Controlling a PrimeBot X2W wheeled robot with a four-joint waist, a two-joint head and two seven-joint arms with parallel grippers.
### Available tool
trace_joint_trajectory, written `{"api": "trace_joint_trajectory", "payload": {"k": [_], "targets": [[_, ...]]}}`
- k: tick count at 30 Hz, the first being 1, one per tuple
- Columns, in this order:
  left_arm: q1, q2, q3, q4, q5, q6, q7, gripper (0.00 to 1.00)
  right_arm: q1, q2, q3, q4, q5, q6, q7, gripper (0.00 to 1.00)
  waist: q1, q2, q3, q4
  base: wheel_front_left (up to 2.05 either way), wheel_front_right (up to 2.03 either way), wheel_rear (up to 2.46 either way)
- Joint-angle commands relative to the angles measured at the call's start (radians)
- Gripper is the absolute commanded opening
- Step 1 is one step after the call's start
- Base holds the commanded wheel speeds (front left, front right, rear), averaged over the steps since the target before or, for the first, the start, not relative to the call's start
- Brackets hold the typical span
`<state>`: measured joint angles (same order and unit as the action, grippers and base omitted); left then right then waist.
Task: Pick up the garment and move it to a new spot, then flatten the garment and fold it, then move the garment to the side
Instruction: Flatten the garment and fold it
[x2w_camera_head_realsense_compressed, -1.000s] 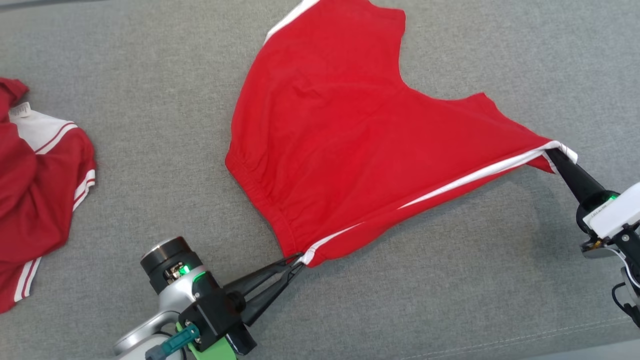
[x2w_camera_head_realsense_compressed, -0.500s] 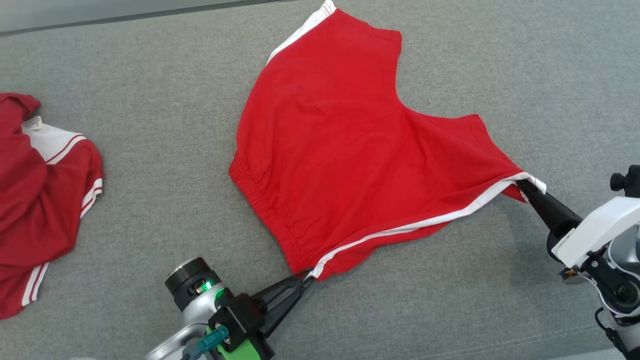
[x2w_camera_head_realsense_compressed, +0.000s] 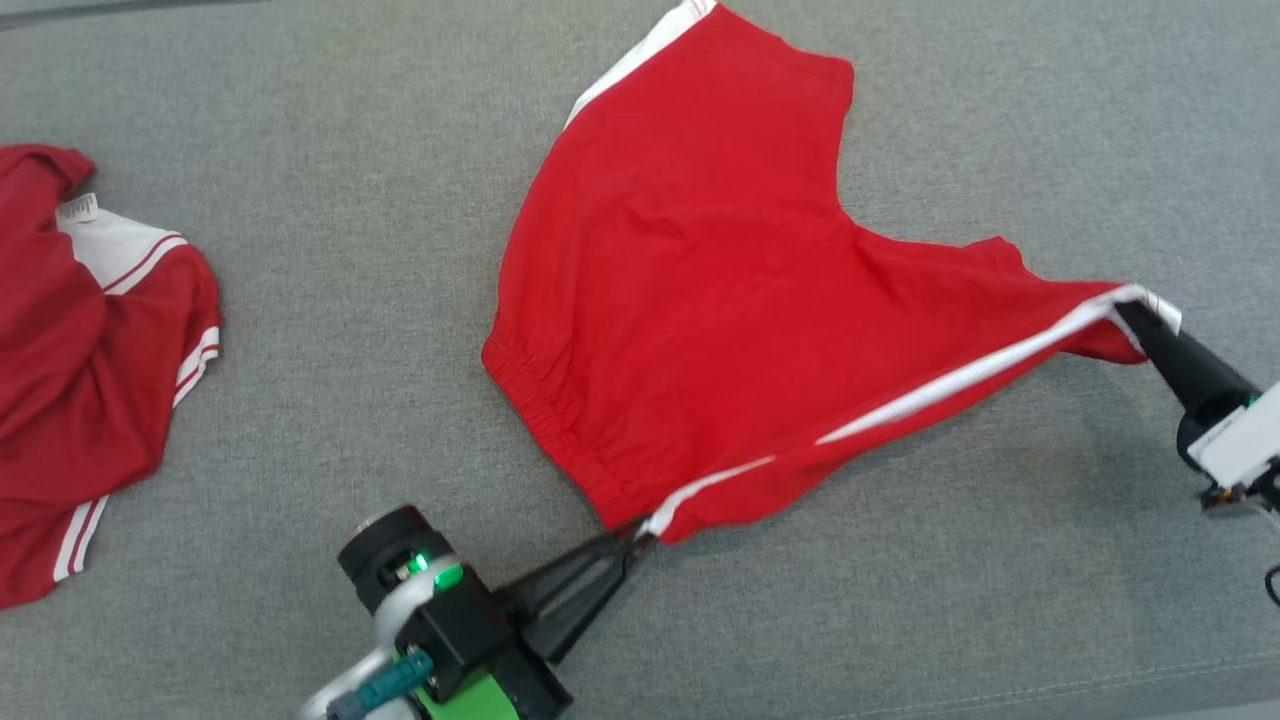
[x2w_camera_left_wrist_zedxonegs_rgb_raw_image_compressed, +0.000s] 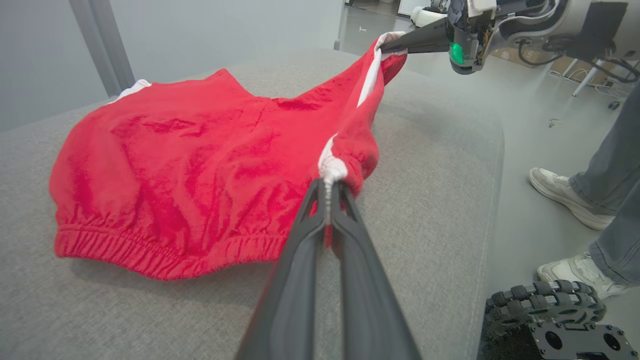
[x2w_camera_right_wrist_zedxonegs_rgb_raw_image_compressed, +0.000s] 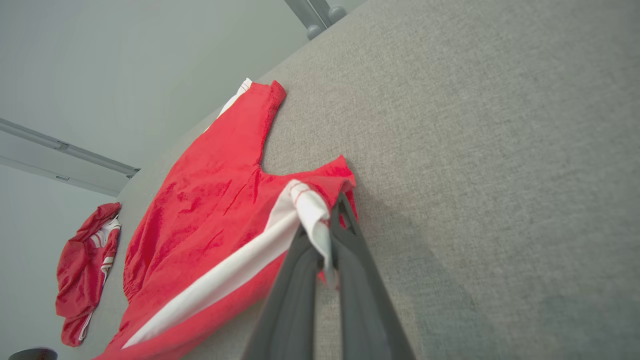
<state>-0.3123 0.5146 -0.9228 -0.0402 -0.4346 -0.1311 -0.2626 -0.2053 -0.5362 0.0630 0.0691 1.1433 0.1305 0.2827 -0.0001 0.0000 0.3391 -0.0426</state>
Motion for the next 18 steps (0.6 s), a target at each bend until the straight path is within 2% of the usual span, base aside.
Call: {"api": "trace_joint_trajectory", "payload": {"k": [1, 7, 13, 18], "targets": [[-0.036, -0.005, 0.022, -0.018, -0.007, 0.001, -0.003, 0.00, -0.043, 0.003, -0.009, -0.007, -0.006, 0.000, 0.011, 0.00, 0.0001, 0.0000, 0.052, 0.027, 0.00, 0.00, 0.00], [-0.141, -0.018, 0.098, -0.078, -0.058, 0.001, -0.003, 0.00, -0.279, 0.016, -0.017, 0.021, -0.069, 0.000, 0.111, 0.00, 0.0001, 0.0000, 0.177, 0.095, 0.00, 0.00, 0.00], [-0.284, -0.060, 0.133, -0.051, -0.114, 0.001, -0.003, 0.00, -0.591, 0.050, -0.029, 0.152, -0.207, 0.000, 0.214, 0.00, 0.0001, 0.0000, 0.277, 0.195, 0.00, 0.00, 0.00], [-0.324, -0.091, 0.135, 0.000, -0.141, 0.001, -0.003, 0.00, -0.703, 0.079, -0.018, 0.227, -0.286, 0.000, 0.242, 0.00, 0.0001, 0.0000, 0.292, 0.244, 0.00, 0.00, 0.00]]}}
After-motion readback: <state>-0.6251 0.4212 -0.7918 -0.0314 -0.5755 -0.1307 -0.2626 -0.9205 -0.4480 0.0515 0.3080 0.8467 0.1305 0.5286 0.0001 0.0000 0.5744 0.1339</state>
